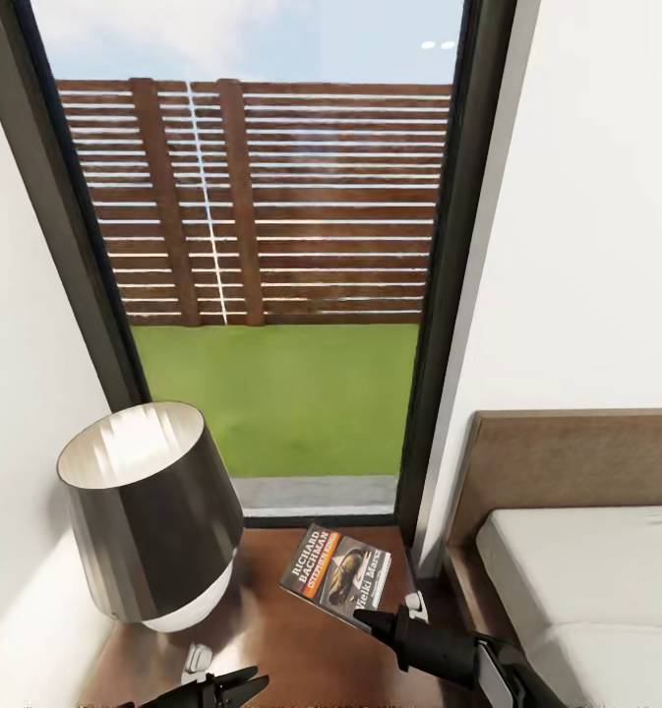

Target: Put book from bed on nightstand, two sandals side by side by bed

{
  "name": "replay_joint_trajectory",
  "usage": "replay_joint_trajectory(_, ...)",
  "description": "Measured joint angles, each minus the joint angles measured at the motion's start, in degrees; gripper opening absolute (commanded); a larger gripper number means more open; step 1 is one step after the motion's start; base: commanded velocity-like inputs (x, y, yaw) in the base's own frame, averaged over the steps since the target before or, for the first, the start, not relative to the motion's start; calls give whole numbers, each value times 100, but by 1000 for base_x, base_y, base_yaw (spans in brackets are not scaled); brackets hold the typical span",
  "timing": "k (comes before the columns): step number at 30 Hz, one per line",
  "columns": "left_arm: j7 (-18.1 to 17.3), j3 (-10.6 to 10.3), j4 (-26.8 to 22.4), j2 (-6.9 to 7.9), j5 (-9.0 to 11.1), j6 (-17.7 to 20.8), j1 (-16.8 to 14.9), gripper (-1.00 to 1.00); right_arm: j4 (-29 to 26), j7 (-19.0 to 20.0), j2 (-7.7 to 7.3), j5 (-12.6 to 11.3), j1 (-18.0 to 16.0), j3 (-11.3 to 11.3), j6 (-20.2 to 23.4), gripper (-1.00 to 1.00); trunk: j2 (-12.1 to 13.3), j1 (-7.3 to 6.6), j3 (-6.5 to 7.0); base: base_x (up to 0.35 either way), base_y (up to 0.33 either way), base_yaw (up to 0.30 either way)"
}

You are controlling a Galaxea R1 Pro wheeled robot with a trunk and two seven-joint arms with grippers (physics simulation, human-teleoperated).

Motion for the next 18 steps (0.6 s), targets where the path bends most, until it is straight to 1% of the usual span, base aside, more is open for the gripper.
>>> replay_joint_trajectory(18, 1, -6, 0, 0, -1, 0, 0, 100, 1, -31, 6, 0, -2, 0, 0, -100, -722, 395, -323, 0, 0, 0)
